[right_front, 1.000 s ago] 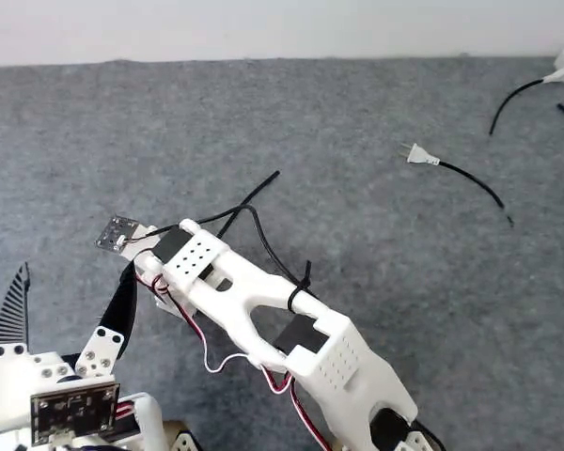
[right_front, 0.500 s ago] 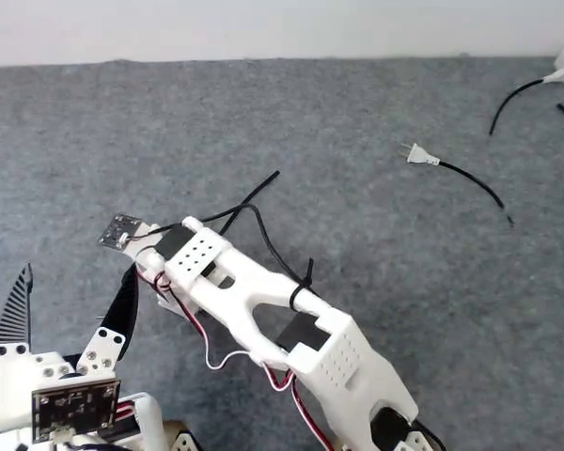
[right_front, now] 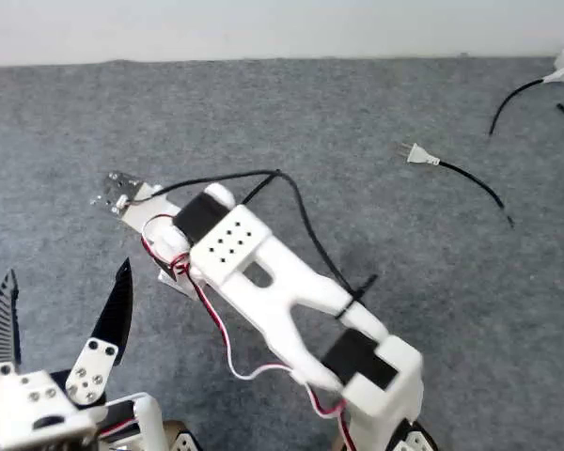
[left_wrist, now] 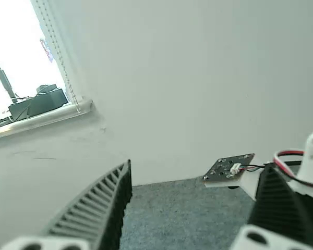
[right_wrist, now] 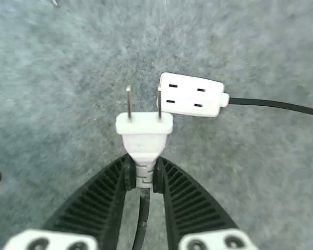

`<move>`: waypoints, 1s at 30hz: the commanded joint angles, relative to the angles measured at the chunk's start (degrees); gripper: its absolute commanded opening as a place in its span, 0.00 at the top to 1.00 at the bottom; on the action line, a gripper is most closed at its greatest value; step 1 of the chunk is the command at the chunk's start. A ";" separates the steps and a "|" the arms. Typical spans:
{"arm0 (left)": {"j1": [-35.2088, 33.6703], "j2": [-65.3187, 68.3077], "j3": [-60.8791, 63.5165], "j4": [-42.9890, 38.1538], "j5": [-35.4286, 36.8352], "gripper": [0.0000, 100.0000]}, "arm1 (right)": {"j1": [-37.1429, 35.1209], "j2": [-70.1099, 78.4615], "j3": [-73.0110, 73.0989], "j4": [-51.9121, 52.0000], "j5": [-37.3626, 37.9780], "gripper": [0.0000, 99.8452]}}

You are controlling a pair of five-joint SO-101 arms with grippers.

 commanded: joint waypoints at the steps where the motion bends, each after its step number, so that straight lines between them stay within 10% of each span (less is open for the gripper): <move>1: -0.09 -0.97 -2.51 -2.20 4.57 0.63 | 0.92 -9.01 -1.49 2.07 2.02 0.99; 30: 5.71 -0.97 10.24 -6.33 5.27 0.63 | -0.40 -25.98 -1.49 8.92 4.13 0.99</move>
